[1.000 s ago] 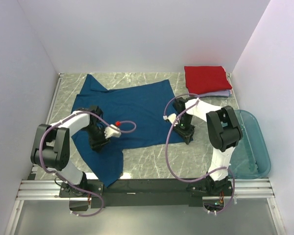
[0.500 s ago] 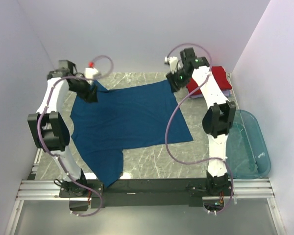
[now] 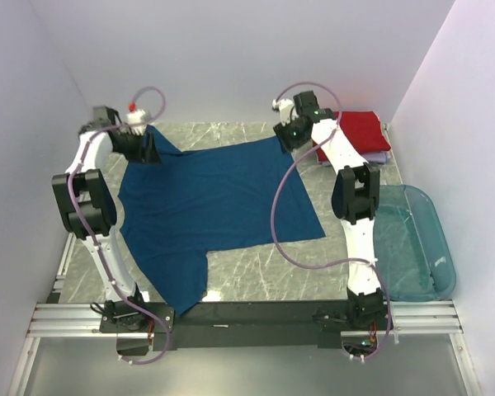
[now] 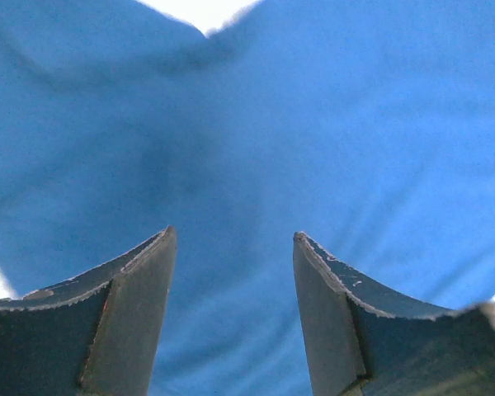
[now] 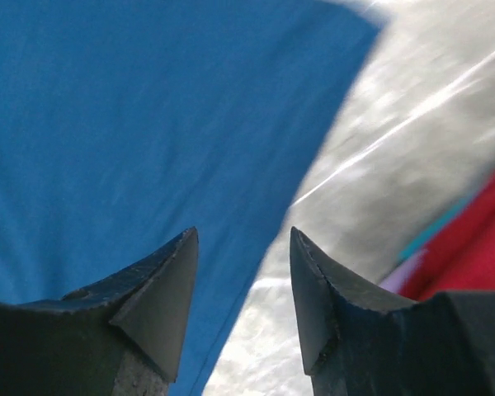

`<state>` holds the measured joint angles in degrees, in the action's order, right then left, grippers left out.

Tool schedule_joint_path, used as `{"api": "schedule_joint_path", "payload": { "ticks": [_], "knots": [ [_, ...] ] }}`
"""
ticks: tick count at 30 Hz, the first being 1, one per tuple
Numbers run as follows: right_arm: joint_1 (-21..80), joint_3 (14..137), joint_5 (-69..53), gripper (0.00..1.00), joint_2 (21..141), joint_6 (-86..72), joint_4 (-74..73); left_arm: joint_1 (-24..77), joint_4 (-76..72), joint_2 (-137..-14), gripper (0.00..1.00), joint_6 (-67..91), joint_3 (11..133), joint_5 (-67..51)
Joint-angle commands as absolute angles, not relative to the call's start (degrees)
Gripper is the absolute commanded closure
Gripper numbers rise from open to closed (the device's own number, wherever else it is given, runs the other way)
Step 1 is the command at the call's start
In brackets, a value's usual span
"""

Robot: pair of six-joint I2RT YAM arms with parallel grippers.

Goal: Fold and stack the t-shirts
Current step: Flatten the tshirt out

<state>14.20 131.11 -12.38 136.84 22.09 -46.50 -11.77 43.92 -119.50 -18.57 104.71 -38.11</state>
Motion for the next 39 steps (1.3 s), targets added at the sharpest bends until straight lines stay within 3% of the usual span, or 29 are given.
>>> {"api": "schedule_joint_path", "payload": {
  "ticks": [1, 10, 16, 24, 33, 39],
  "knots": [
    [14.8, 121.5, -17.8, 0.45, 128.9, 26.2, -49.1, -9.1, 44.9, -112.9, 0.36, -20.7, 97.1, -37.8],
    [15.3, 109.3, -21.1, 0.55, 123.3, 32.6, -61.1, -8.0, 54.3, -104.2, 0.39, -37.1, 81.8, -30.4],
    [16.0, 103.6, -17.5, 0.57, 122.6, 32.8, -59.6, -7.7, 49.1, -103.9, 0.4, -35.4, 72.0, -20.4],
    [16.0, 107.0, -10.6, 0.62, 128.9, 29.5, -57.0, -7.8, 43.6, -114.0, 0.4, -29.4, 79.1, -16.4],
    [15.8, 123.2, -1.1, 0.69, 139.9, 23.8, -56.9, -7.8, 44.6, -125.2, 0.4, -25.8, 95.1, -14.5],
    [16.2, 125.9, -4.9, 0.67, 137.8, 25.2, -57.4, -9.1, 47.4, -121.7, 0.33, -28.4, 98.2, -21.8]
  ]
}}
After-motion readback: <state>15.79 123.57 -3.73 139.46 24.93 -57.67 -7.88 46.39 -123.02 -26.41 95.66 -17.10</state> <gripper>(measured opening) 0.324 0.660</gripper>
